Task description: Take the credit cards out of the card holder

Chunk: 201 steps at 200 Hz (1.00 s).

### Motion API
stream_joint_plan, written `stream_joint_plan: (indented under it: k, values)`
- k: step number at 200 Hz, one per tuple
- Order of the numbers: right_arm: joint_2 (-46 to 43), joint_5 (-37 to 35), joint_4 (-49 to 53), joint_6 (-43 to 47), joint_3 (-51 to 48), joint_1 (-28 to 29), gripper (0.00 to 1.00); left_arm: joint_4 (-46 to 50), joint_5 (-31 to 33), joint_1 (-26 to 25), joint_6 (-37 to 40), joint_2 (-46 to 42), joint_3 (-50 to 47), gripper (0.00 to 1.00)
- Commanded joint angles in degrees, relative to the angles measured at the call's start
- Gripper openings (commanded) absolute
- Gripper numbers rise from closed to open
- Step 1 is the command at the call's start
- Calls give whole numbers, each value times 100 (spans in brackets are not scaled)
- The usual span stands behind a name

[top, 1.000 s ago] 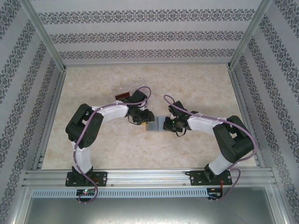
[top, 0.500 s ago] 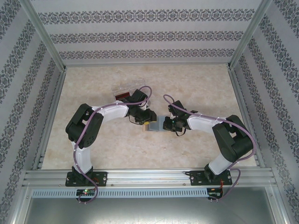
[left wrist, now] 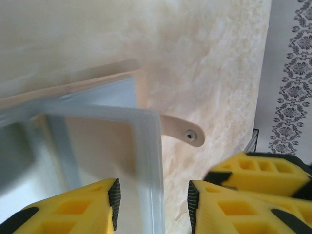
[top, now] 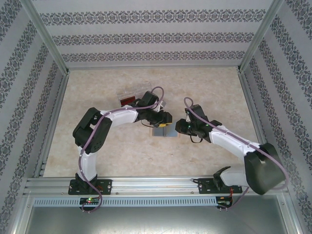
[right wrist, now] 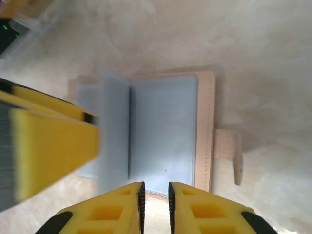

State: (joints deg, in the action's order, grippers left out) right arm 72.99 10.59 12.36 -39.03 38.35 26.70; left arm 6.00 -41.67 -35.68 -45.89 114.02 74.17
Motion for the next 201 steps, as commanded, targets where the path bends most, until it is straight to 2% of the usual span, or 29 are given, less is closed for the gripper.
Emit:
stream_joint_plan:
  k: [1,32,68,101,151,180,201]
  values:
    - [-500,-344,91,35,-314,-98,25,-337,-172,-206,-148,311,362,43]
    - [-956,-348,122,3,-526,-204,25,-291,-110,-299,-234,657,758,43]
    - [-768,-84,99,35,-467,-209,22,-48,55,-275,-197,729,855,42]
    - [-289,63,100,53,-187,-63,17,159,454,-23,-49,125,389,40]
    - [784,65,68,22,423,408,20,958,1333,351,298,-671,-446,42]
    - [1282,-82,226,-7,760,519,22,892,1197,360,274,-760,-618,43]
    - [1473,-377,442,-16,864,497,27,735,907,312,280,-709,-567,41]
